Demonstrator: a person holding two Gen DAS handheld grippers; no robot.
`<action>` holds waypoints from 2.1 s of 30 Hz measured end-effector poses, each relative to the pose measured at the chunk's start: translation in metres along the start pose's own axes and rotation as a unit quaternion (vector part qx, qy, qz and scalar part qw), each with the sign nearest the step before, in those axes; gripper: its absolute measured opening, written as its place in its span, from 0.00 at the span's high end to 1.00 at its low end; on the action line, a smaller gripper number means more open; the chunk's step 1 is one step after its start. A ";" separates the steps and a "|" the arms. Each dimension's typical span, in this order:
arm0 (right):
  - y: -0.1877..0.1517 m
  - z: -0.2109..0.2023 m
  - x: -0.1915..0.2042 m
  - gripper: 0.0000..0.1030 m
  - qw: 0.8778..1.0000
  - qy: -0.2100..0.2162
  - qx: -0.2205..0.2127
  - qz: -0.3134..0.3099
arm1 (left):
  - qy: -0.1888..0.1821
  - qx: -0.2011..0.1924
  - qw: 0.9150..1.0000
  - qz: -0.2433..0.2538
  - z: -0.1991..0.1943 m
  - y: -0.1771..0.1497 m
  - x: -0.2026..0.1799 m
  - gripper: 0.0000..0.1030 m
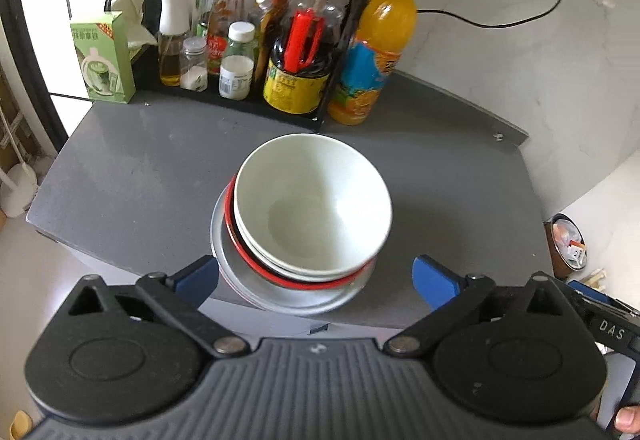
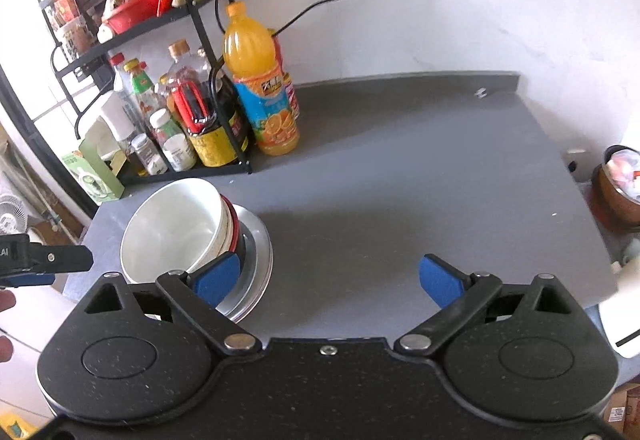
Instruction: Organize plates and bowls
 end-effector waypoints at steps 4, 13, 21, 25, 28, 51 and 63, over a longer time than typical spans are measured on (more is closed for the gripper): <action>-0.007 -0.017 0.005 0.03 1.000 -0.008 -0.020 0.001 | -0.013 -0.013 1.000 0.014 -0.013 -0.007 0.000 0.01; -0.037 -0.035 0.045 0.00 0.998 -0.048 -0.044 0.027 | -0.046 -0.033 0.996 0.066 -0.034 -0.017 0.024 0.01; -0.063 -0.052 0.082 0.00 0.995 -0.078 -0.046 0.051 | -0.065 -0.034 0.992 0.106 -0.047 -0.027 0.055 0.01; -0.071 -0.060 0.092 0.00 0.992 -0.092 -0.052 0.069 | -0.074 -0.034 0.990 0.117 -0.054 -0.034 0.065 0.01; -0.078 -0.064 0.099 0.00 0.991 -0.101 -0.052 0.072 | -0.069 -0.044 0.988 0.134 -0.060 -0.038 0.072 0.01; -0.116 -0.075 0.158 0.00 0.989 -0.125 -0.060 0.054 | -0.082 -0.061 0.981 0.164 -0.083 -0.067 0.119 0.01; -0.127 -0.080 0.168 0.00 0.989 -0.121 -0.055 0.057 | -0.084 -0.060 0.979 0.178 -0.088 -0.077 0.128 0.01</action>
Point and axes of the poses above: each gripper's, at about its wrist camera, not at the fingertips, and z roughly the way its jaws point, x to its left, y to its top, the point moved 2 cm from there along z, roughly the way its jaws point, and after that the axes turned 6 degrees about y, right-handed, at the moved point
